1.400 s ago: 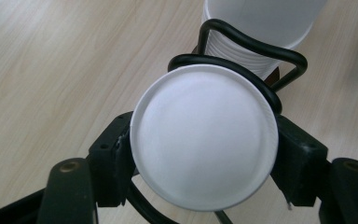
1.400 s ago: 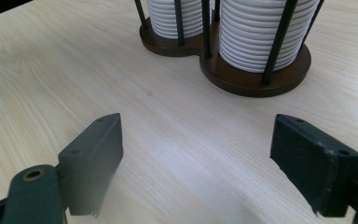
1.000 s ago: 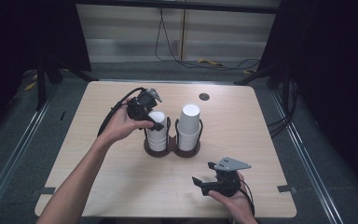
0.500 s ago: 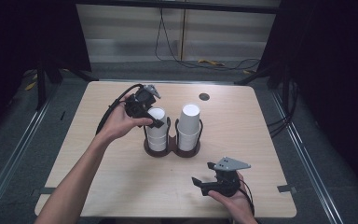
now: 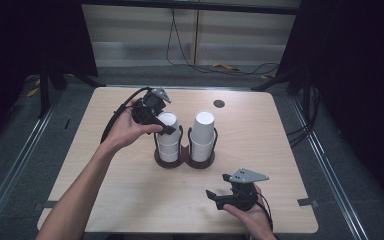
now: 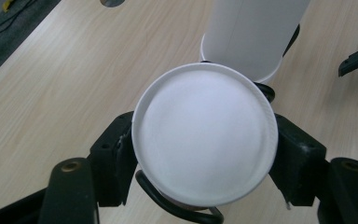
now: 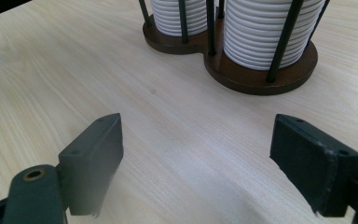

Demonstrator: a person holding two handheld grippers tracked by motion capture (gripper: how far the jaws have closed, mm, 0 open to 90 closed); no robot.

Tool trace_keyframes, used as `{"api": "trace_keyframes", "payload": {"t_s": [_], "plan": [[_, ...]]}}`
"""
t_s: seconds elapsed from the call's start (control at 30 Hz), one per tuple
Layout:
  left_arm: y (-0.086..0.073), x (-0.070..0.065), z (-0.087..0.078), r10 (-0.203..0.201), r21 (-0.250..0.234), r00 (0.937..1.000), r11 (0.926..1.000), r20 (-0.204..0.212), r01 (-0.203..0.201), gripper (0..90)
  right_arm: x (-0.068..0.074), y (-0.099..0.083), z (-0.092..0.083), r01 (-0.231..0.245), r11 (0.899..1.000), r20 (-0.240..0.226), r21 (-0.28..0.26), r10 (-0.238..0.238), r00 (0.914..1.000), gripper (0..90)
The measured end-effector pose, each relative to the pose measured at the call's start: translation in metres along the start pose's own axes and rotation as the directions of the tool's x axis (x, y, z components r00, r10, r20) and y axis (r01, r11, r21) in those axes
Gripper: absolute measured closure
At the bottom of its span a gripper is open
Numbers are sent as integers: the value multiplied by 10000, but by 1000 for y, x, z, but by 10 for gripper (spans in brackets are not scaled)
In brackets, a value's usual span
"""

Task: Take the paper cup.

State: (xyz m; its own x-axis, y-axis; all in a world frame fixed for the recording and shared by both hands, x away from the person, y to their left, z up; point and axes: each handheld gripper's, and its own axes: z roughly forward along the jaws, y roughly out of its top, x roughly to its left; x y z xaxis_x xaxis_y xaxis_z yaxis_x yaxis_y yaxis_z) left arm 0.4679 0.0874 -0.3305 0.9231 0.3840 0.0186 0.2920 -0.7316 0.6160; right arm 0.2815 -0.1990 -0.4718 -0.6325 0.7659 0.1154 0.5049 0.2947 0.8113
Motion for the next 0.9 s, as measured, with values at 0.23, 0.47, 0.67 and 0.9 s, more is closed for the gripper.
{"api": "trace_keyframes", "payload": {"t_s": [0.23, 0.47, 0.67, 0.9], "plan": [[1, 0, -5, -8, -111, 10000, 9999, -29, 8, 325, 1, 0, 0, 1, 10000, -10, 30, -1, 10000, 172], [2, 0, -12, -37, -307, 10000, 9995, -86, 35, 325, 0, 0, 0, -9, 10000, -9, 36, 9, 10000, 172], [3, 0, -15, -23, -374, 10000, 9993, -44, 21, 326, 1, 0, 0, 1, 10000, -1, 36, -1, 10000, 173], [3, -2, -20, -25, -505, 10000, 9987, -91, 20, 326, 1, 0, 0, -1, 10000, -18, 29, 1, 10000, 172]]}}
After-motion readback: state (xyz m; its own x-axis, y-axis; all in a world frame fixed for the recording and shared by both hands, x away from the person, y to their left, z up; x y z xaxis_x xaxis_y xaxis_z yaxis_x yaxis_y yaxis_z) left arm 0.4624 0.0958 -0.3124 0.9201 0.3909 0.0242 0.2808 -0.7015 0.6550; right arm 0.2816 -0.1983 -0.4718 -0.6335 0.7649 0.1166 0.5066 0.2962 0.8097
